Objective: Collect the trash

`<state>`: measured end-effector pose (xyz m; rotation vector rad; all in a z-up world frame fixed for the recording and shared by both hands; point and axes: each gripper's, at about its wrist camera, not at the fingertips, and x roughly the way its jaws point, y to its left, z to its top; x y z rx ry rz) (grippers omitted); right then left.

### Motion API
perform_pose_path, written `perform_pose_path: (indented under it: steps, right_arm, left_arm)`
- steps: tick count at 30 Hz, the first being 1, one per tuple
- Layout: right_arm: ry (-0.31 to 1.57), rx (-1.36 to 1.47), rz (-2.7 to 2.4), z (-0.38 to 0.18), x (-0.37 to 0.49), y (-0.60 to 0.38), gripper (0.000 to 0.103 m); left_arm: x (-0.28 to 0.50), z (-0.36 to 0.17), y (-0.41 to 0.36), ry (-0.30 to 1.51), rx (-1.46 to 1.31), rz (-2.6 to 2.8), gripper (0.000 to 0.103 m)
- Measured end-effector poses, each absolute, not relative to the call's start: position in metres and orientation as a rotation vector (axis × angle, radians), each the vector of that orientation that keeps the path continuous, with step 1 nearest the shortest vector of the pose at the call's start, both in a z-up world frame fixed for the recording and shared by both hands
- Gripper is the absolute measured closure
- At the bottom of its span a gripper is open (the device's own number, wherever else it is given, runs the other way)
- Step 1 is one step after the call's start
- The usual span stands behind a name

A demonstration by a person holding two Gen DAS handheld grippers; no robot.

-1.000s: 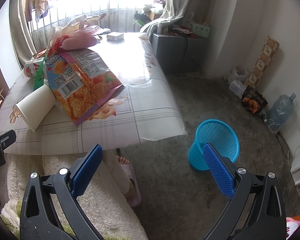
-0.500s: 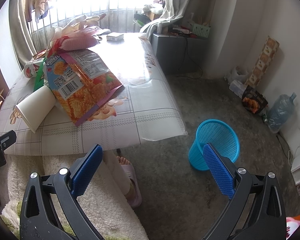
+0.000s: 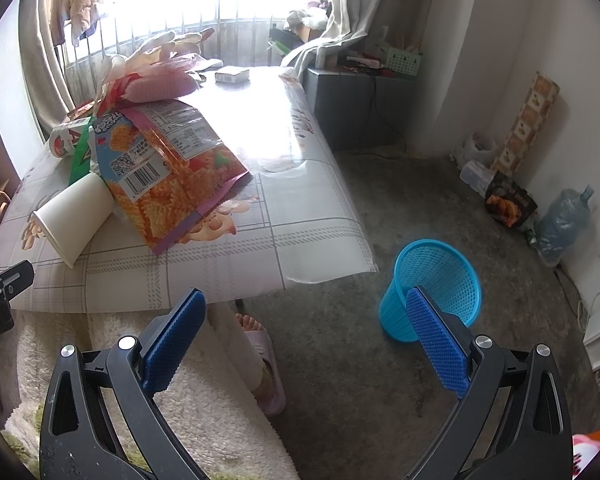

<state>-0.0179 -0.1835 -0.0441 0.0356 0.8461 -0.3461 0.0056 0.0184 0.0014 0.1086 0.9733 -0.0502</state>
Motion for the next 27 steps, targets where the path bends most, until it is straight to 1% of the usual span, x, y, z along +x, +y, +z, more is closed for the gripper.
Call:
perform_pose_path:
  steps: [10, 14, 21, 23, 27]
  right_arm:
    - [0.843, 0.043, -0.34, -0.047, -0.017, -0.183, 0.007]
    - [0.819, 0.056, -0.326, -0.044, -0.014, -0.181, 0.007]
    - [0.692, 0.044, -0.239, -0.035, -0.002, -0.174, 0.007]
    - [0.676, 0.03, -0.215, -0.032, 0.007, -0.171, 0.007]
    - [0.649, 0.042, -0.172, -0.017, 0.029, -0.168, 0.007]
  left_arm:
    - [0.006, -0.001, 0.02, 0.974, 0.113, -0.048, 0.005]
    - [0.009, 0.001, 0.024, 0.946, 0.11, -0.05, 0.005]
    - [0.01, 0.01, 0.04, 0.793, 0.047, -0.255, 0.005]
    - [0.008, 0.013, 0.045, 0.731, 0.013, -0.336, 0.005]
    - [0.011, 0.027, 0.043, 0.68, 0.003, -0.386, 0.005]
